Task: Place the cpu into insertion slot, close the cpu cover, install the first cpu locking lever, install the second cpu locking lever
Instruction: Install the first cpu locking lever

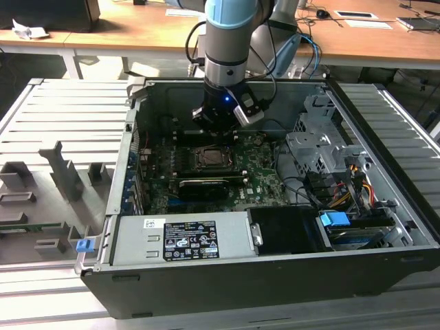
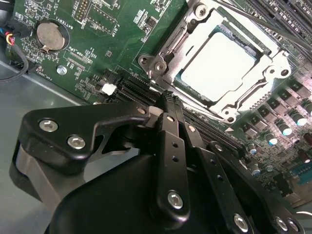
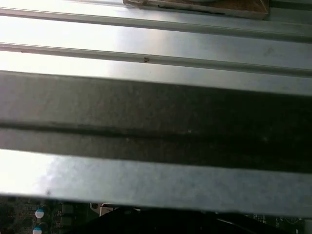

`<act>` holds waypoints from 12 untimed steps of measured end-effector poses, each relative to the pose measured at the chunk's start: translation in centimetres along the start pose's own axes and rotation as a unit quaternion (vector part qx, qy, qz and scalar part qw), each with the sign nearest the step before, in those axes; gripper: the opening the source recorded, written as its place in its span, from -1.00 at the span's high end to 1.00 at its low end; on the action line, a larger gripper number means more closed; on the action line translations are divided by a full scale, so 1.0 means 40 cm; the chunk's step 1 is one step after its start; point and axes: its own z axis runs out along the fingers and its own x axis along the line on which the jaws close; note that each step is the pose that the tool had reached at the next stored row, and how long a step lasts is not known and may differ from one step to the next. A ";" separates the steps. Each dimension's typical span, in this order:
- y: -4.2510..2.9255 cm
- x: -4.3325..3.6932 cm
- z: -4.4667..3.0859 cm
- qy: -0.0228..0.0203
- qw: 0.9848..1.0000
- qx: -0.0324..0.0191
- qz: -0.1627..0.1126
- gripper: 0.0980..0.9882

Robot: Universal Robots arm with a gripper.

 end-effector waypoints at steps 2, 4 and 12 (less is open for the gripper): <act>-0.001 -0.001 0.006 0.000 1.000 0.002 0.000 0.98; -0.001 -0.002 0.010 0.000 1.000 0.005 0.000 0.98; -0.002 -0.003 0.020 0.001 1.000 0.016 0.000 0.98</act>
